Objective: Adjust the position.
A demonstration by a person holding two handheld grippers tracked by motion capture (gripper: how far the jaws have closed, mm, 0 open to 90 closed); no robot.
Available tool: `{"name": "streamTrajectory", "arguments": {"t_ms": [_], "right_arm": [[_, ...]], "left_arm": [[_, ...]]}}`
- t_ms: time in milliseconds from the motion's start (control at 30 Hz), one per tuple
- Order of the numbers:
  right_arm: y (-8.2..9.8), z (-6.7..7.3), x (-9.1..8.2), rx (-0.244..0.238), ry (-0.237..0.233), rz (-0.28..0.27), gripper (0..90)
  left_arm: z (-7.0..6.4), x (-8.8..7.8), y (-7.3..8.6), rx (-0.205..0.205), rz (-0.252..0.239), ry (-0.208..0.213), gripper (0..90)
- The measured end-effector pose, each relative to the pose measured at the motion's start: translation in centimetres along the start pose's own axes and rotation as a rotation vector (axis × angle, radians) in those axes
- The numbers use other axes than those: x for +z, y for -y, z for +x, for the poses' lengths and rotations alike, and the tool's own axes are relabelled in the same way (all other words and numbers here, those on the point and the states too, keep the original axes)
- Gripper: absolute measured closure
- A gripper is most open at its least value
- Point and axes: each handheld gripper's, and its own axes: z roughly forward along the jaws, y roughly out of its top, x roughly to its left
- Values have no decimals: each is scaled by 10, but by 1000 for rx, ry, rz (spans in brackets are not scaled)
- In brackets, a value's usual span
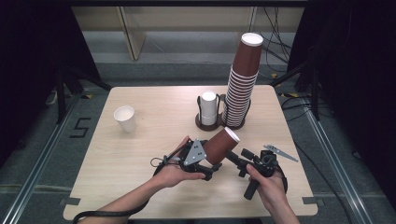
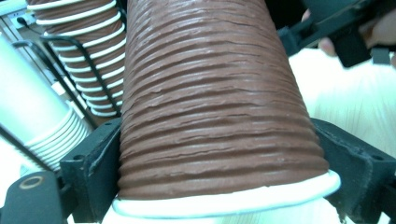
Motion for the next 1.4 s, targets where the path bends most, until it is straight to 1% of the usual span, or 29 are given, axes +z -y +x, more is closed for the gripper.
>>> {"name": "streamTrajectory", "arguments": {"t_ms": [100, 133, 200, 267, 300, 333, 367, 400, 433, 500, 533, 567, 600, 633, 667, 700, 733, 767, 833, 867, 933, 1000, 1067, 1100, 1200, 1267, 1300, 1333, 1400], "right_arm": [[0, -1, -1, -33, 4, 18, 4], [0, -3, -2, -80, 16, 35, 4], [0, -4, -3, -99, 16, 60, 4], [0, -8, -2, -197, 13, 116, 17], [1, -8, -3, -219, 16, 144, 17], [1, -11, -3, -265, 23, 157, 21], [1, -11, -3, -265, 23, 157, 21], [2, -13, -1, -321, 20, 202, 26], [3, -12, -1, -332, 26, 236, 24], [3, -14, 1, -400, 34, 307, 6], [5, -13, 2, -394, 26, 347, 6], [5, -13, 2, -394, 26, 347, 6], [5, -12, 5, -492, 33, 422, 6], [5, -12, 5, -492, 33, 422, 6], [4, -11, 6, -573, 51, 478, 7], [5, -10, 7, -594, 46, 498, 8], [5, -9, 7, -615, 38, 524, 9], [4, -9, 8, -666, 25, 530, 12], [5, -6, 9, -694, 3, 568, 15], [5, -6, 10, -724, -8, 586, 12], [6, -5, 11, -730, -6, 609, 6], [12, -3, 14, -781, 7, 655, 6], [12, -3, 15, -825, 2, 665, 5], [12, -3, 15, -825, 2, 665, 5], [12, -1, 18, -906, -45, 679, 9], [13, 2, 16, -883, -31, 699, 12], [14, 3, 17, -893, -44, 697, 16], [11, 4, 18, -947, -54, 702, 17], [13, 7, 17, -929, -48, 720, 18]], "left_arm": [[1, -4, 1, 14, 19, -2, 111], [2, -9, 1, 30, 34, -4, 111], [4, -13, 2, 40, 48, -2, 111], [7, -20, 3, 65, 75, 12, 111], [8, -23, 4, 78, 85, 19, 110], [10, -26, 4, 89, 100, 34, 110], [10, -26, 4, 89, 100, 34, 110], [11, -31, 7, 97, 105, 54, 109], [13, -33, 8, 107, 117, 64, 109], [14, -35, 9, 118, 131, 77, 109], [15, -37, 10, 118, 141, 83, 110], [16, -39, 11, 128, 154, 99, 110], [17, -42, 11, 151, 172, 112, 110], [17, -42, 11, 151, 172, 112, 110], [17, -45, 9, 186, 193, 131, 110], [15, -46, 9, 181, 190, 141, 110], [16, -48, 8, 201, 209, 151, 110], [15, -48, 8, 214, 208, 158, 110], [14, -48, 9, 216, 210, 158, 111], [15, -48, 9, 248, 230, 168, 111], [15, -48, 10, 254, 238, 174, 111], [17, -50, 9, 285, 267, 183, 112], [19, -50, 9, 292, 287, 213, 114], [19, -50, 9, 292, 287, 213, 115], [21, -49, 9, 337, 330, 234, 116], [21, -48, 9, 333, 332, 237, 116], [22, -48, 9, 340, 346, 245, 117], [23, -47, 8, 345, 365, 265, 118], [23, -46, 7, 357, 375, 266, 120]]}}
